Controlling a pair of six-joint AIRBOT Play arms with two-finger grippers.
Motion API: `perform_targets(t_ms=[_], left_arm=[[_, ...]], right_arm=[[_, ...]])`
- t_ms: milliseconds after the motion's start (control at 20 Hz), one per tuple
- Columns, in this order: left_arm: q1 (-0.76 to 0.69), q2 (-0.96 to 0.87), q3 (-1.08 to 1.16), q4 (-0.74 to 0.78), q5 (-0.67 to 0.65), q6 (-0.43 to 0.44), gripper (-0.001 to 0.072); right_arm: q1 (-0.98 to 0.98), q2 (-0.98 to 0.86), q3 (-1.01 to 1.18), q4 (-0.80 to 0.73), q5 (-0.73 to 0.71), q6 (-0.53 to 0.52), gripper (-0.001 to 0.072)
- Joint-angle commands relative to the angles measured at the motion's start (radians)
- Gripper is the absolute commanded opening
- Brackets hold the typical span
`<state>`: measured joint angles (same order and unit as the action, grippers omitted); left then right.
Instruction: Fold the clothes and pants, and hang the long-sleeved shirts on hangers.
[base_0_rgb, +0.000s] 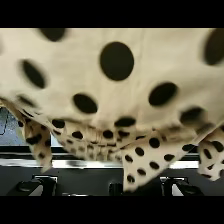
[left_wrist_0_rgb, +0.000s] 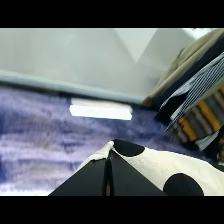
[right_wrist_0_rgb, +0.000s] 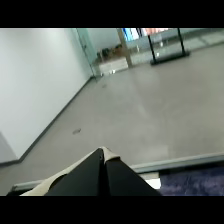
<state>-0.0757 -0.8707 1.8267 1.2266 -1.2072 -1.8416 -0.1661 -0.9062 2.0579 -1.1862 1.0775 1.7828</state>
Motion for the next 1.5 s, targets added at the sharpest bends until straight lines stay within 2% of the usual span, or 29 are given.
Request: perform_targets(t_ms=[0, 200, 400, 600, 650, 700, 750, 800, 850, 900, 1000, 1050, 1150, 1200, 1300, 1400, 1450], left_arm=[[0.001, -0.105, -0.118, 0.005, 0.029, -0.010, 0.0018], [0.001, -0.364, -0.219, 0.004, 0.156, -0.010, 0.0017], [-0.022, -0.684, -0.224, 0.004, 0.149, -0.010, 0.0018], [-0.058, -0.889, -0.224, -0.024, 0.124, -0.010, 0.0019], [-0.063, -0.909, -0.224, -0.034, 0.123, -0.010, 0.0019], [-0.064, -0.917, -0.224, -0.039, 0.123, -0.010, 0.0024], [-0.063, -0.913, -0.223, -0.041, 0.122, -0.010, 0.0101], [-0.055, -0.897, -0.221, -0.040, 0.111, -0.009, 0.0318], [-0.042, -0.879, -0.211, -0.040, 0.082, -0.002, 0.0522], [-0.023, -0.851, -0.199, -0.039, 0.039, 0.014, 0.0610], [0.018, -0.764, -0.198, -0.022, -0.039, 0.039, 0.0609], [0.032, -0.710, -0.208, 0.021, -0.081, 0.039, 0.0609], [0.035, -0.578, -0.295, 0.113, -0.117, 0.039, 0.0609], [0.032, -0.505, -0.377, 0.121, -0.112, 0.039, 0.0610], [0.023, -0.347, -0.589, 0.109, -0.096, 0.034, 0.0609], [-0.014, -0.196, -0.795, 0.068, -0.082, 0.031, 0.0609], [-0.039, -0.128, -0.881, 0.054, -0.075, 0.003, 0.0609]], right_arm=[[0.011, -0.216, 0.000, 0.135, 0.075, 0.053, 0.0020], [0.119, -0.590, 0.000, 0.138, 0.055, 0.052, 0.0021], [0.216, -0.940, 0.000, 0.126, 0.018, 0.036, 0.0032], [0.270, -1.122, 0.000, 0.121, 0.034, 0.035, 0.0108], [0.271, -1.129, 0.000, 0.116, 0.041, 0.035, 0.0158], [0.267, -1.123, -0.002, 0.104, 0.050, 0.035, 0.0190], [0.257, -1.107, -0.002, 0.089, 0.072, 0.034, 0.0286], [0.243, -1.083, -0.002, 0.072, 0.107, 0.011, 0.0390], [0.225, -1.048, -0.002, 0.052, 0.164, -0.032, 0.0423], [0.204, -1.009, -0.002, 0.027, 0.230, -0.074, 0.0434], [0.158, -0.921, -0.003, -0.042, 0.394, -0.151, 0.0435], [0.130, -0.865, -0.032, -0.052, 0.443, -0.155, 0.0435], [0.091, -0.723, -0.188, -0.053, 0.447, -0.153, 0.0451], [0.085, -0.647, -0.299, -0.052, 0.447, -0.153, 0.0502], [0.098, -0.476, -0.574, -0.032, 0.430, -0.134, 0.0502], [0.145, -0.285, -0.867, -0.010, 0.360, -0.068, 0.0502], [0.175, -0.202, -0.991, -0.006, 0.325, -0.014, 0.0502]])
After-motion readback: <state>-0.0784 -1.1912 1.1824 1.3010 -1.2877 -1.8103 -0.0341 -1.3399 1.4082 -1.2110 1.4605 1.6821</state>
